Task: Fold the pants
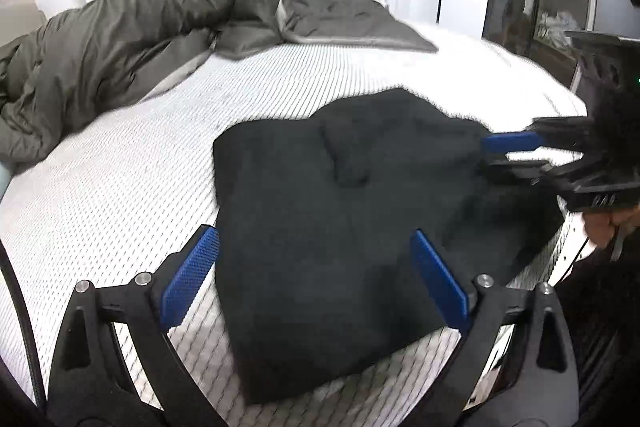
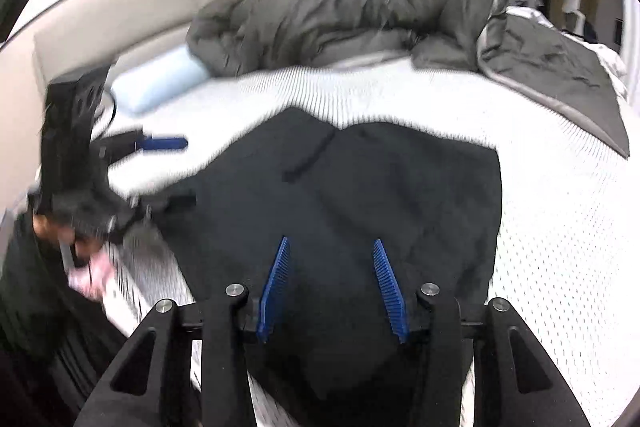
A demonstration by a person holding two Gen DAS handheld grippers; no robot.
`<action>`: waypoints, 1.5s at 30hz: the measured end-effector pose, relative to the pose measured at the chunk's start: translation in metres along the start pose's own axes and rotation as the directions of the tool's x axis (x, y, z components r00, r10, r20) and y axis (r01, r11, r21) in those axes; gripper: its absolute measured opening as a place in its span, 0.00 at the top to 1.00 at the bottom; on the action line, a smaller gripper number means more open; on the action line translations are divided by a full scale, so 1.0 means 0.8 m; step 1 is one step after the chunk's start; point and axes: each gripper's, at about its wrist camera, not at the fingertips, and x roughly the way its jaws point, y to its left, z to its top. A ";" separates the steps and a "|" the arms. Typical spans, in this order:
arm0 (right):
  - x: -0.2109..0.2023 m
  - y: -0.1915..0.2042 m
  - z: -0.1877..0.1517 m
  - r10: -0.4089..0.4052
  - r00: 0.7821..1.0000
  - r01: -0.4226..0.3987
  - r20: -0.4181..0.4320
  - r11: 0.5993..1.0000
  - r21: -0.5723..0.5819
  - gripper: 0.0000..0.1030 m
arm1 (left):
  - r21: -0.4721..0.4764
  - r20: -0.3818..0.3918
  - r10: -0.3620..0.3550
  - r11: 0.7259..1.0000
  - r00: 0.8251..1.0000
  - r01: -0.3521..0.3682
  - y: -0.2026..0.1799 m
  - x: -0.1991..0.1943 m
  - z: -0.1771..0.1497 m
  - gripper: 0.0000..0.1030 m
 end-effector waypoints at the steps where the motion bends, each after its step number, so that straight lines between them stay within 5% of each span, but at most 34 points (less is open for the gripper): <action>1: 0.007 0.004 0.009 -0.007 1.000 0.007 -0.001 1.000 -0.004 0.56 | 0.008 -0.007 -0.008 1.000 1.000 0.008 -0.003 0.006 0.005 0.17; 5: 0.071 0.014 0.027 0.035 0.987 -0.035 -0.155 0.999 0.004 0.56 | 0.062 -0.165 -0.042 0.997 0.985 0.053 -0.016 0.068 0.010 0.30; 8: 0.110 0.020 0.018 -0.006 0.960 -0.007 -0.280 0.999 -0.048 0.57 | 0.100 -0.181 -0.036 0.993 0.983 0.055 -0.012 0.079 0.007 0.30; 13: 0.085 -0.008 0.009 -0.140 0.958 0.114 -0.252 0.987 -0.113 0.59 | 0.004 -0.164 -0.059 0.998 0.985 0.061 0.025 0.070 0.003 0.30; 17: 0.071 -0.021 0.010 -0.062 0.974 0.049 -0.220 0.997 -0.062 0.58 | -0.037 -0.189 -0.038 0.999 0.981 0.031 0.026 0.052 0.003 0.31; 20: 0.061 -0.026 0.023 0.019 0.985 -0.020 -0.171 1.000 -0.005 0.58 | -0.080 -0.136 -0.103 0.992 0.985 0.093 0.024 0.037 0.037 0.29; 23: 0.078 -0.020 0.053 -0.017 0.987 0.011 -0.162 0.999 -0.040 0.57 | 0.027 -0.165 -0.027 0.999 0.986 0.032 0.014 0.054 0.071 0.22; 26: 0.117 -0.014 0.077 -0.046 0.977 0.035 -0.208 0.998 -0.057 0.57 | 0.075 -0.245 0.001 0.997 0.969 0.018 0.018 0.098 0.087 0.22; 29: 0.162 -0.012 0.078 -0.110 0.942 0.087 -0.316 0.993 -0.086 0.58 | -0.025 -0.313 -0.033 0.999 0.949 0.026 0.049 0.144 0.076 0.23; 35: 0.143 -0.046 0.056 -0.196 0.923 0.167 -0.332 0.979 -0.115 0.58 | -0.107 -0.274 -0.081 0.993 0.958 0.054 0.077 0.152 0.068 0.22; 37: 0.124 -0.065 0.045 -0.225 0.921 0.204 -0.318 0.974 -0.101 0.51 | -0.113 -0.265 -0.078 0.992 0.961 0.049 0.078 0.146 0.068 0.22; 42: 0.088 -0.074 0.053 -0.183 0.952 0.181 -0.247 0.983 -0.029 0.50 | -0.162 -0.204 -0.044 0.987 0.978 0.010 0.090 0.118 0.089 0.28; 45: 0.084 -0.046 0.074 -0.120 0.970 0.110 -0.212 0.992 -0.058 0.50 | -0.245 -0.224 0.008 0.967 0.975 -0.064 0.107 0.130 0.093 0.41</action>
